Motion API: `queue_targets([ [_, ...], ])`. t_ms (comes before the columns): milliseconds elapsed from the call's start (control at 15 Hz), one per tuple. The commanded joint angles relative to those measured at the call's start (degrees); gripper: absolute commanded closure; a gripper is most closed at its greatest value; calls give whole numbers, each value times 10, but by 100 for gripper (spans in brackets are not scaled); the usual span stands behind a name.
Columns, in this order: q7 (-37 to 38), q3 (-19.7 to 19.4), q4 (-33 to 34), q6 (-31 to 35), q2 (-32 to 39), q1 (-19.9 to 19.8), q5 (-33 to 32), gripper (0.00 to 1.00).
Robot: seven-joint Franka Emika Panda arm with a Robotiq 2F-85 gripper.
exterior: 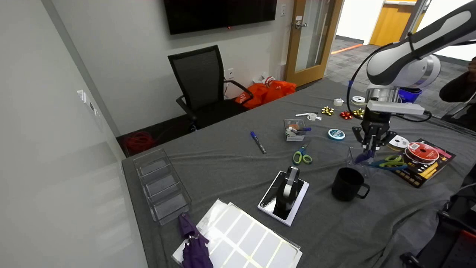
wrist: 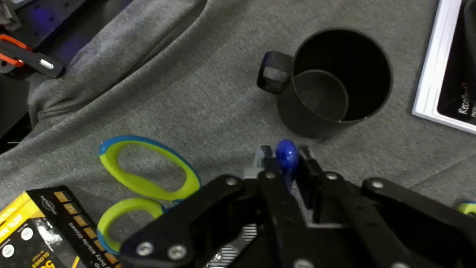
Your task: Put the blue object from the clear container in the black mug.
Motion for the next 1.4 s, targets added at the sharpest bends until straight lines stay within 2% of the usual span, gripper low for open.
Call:
queue_targets([
  [0, 1, 0, -10, -51, -51, -8, 3, 96],
  [400, 4, 8, -11, -143, -94, -5, 55, 96],
  [667, 5, 17, -9, -178, -93, -3, 141, 96],
  [933, 11, 26, -10, -169, -75, 5, 206, 96],
  [1333, 42, 28, -12, -131, -30, 19, 210, 96],
])
